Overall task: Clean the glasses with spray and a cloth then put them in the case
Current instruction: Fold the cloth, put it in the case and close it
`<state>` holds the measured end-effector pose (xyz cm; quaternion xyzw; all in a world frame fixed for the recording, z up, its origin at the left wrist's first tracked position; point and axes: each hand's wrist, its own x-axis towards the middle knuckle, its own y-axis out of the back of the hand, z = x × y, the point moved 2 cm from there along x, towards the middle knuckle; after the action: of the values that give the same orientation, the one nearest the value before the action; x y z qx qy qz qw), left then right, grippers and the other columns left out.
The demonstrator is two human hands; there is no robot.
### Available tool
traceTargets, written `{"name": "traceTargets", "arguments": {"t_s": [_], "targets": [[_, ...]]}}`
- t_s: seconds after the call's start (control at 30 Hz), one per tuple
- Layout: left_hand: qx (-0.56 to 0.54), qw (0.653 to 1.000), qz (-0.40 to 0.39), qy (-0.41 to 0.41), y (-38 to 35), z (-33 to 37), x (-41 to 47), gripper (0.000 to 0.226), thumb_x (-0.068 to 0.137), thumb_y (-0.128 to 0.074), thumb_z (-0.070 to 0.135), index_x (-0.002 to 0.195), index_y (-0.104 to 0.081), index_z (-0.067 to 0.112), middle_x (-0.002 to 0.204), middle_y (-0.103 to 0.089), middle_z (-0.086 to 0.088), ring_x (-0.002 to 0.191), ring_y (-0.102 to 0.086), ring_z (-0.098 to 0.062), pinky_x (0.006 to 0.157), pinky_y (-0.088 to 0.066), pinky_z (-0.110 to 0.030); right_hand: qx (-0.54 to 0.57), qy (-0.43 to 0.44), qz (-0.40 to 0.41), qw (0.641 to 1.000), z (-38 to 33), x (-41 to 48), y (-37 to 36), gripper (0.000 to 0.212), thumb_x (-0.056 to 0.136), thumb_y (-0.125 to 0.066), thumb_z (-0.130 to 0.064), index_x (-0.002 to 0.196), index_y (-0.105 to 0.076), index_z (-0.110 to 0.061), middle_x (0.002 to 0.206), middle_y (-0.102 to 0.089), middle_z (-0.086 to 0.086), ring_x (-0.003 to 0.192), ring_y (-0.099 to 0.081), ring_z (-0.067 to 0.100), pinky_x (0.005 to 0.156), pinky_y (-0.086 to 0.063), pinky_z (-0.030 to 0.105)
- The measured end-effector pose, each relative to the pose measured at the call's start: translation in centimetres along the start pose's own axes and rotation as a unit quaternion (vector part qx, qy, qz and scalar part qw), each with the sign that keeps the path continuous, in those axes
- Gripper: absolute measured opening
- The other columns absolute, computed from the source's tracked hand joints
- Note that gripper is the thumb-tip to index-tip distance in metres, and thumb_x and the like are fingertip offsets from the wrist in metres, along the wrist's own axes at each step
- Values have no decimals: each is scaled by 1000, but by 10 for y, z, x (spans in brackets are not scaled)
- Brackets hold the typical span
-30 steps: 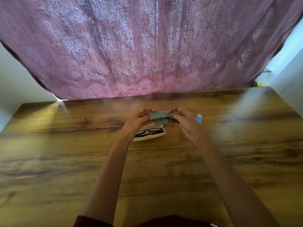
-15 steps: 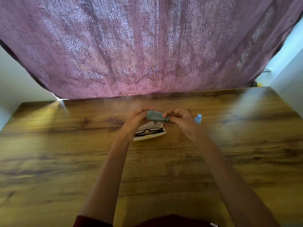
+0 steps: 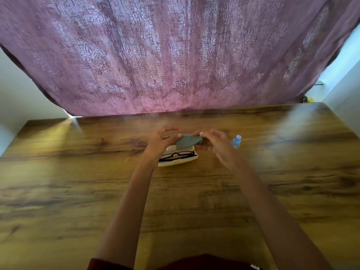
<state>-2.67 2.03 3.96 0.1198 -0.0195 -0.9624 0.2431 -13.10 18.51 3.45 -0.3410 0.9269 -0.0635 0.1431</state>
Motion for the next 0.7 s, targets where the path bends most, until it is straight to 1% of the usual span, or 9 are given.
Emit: {"name": "traceTargets", "arguments": {"t_s": [0.1, 0.2, 0.3, 0.37, 0.4, 0.5, 0.57, 0.63, 0.7], "targets": [[-14, 1000, -5, -1, -2, -1, -1, 25, 83, -72, 30, 107, -65, 24, 106, -69, -4, 104, -62, -20, 88, -49, -29, -30, 13, 14, 999, 2, 0, 0, 28, 86, -67, -7, 113, -62, -5, 113, -66, 14, 106, -65, 26, 89, -55, 41], [-12, 999, -44, 12, -6, -3, -1, 38, 79, -76, 27, 114, -63, 21, 108, -69, -1, 99, -64, -13, 77, -50, -20, -35, 25, 22, 999, 1, 1, -1, 33, 85, -67, -4, 116, -62, -8, 110, -68, 12, 101, -67, 24, 86, -56, 38], [14, 997, -71, 13, -10, -8, -1, 45, 75, -79, 16, 116, -63, 18, 110, -68, -6, 97, -66, -17, 82, -52, -25, -46, 33, 34, 998, -1, 2, -1, 25, 82, -70, -5, 107, -68, -9, 102, -72, 8, 97, -69, 20, 79, -57, 27], [20, 997, -74, 7, -11, -11, -1, 41, 77, -77, 13, 115, -64, 14, 106, -69, -8, 91, -65, -17, 79, -51, -25, -45, 34, 43, 998, -1, 3, -1, 17, 81, -72, -6, 96, -70, -13, 94, -74, 4, 92, -70, 17, 72, -56, 20], [23, 997, -74, 7, -12, -13, 0, 38, 79, -75, 14, 115, -64, 11, 103, -70, -8, 88, -64, -16, 77, -49, -25, -41, 33, 47, 998, -1, 3, -1, 15, 81, -73, -6, 93, -70, -15, 92, -74, 4, 91, -70, 17, 70, -56, 19], [44, 997, -55, 22, -11, -18, 1, 28, 86, -68, 20, 110, -67, 5, 89, -68, -5, 77, -59, -13, 70, -44, -24, -46, 31, 54, 997, 1, 5, 0, 13, 82, -72, -9, 93, -69, -14, 94, -72, 4, 93, -69, 17, 77, -57, 23], [36, 998, -44, 31, -12, -19, 1, 26, 90, -64, 20, 108, -67, 2, 86, -68, -5, 73, -62, -12, 67, -47, -20, -53, 30, 53, 997, 3, 6, -1, 11, 83, -71, -12, 93, -68, -14, 95, -71, 5, 94, -69, 19, 82, -57, 28], [2, 998, -52, 34, -13, -17, 0, 26, 92, -61, 19, 110, -67, 2, 89, -71, -5, 72, -68, -10, 66, -52, -15, -49, 23, 53, 997, 5, 7, -2, 10, 85, -70, -13, 93, -65, -12, 95, -69, 7, 93, -69, 20, 79, -58, 31], [-20, 998, -47, 38, -12, -17, -2, 25, 92, -60, 20, 109, -68, 4, 91, -72, -7, 71, -70, -10, 66, -54, -14, -51, 22, 59, 997, 7, 8, -4, 10, 86, -69, -14, 93, -63, -12, 94, -69, 7, 90, -69, 18, 72, -59, 28]]}}
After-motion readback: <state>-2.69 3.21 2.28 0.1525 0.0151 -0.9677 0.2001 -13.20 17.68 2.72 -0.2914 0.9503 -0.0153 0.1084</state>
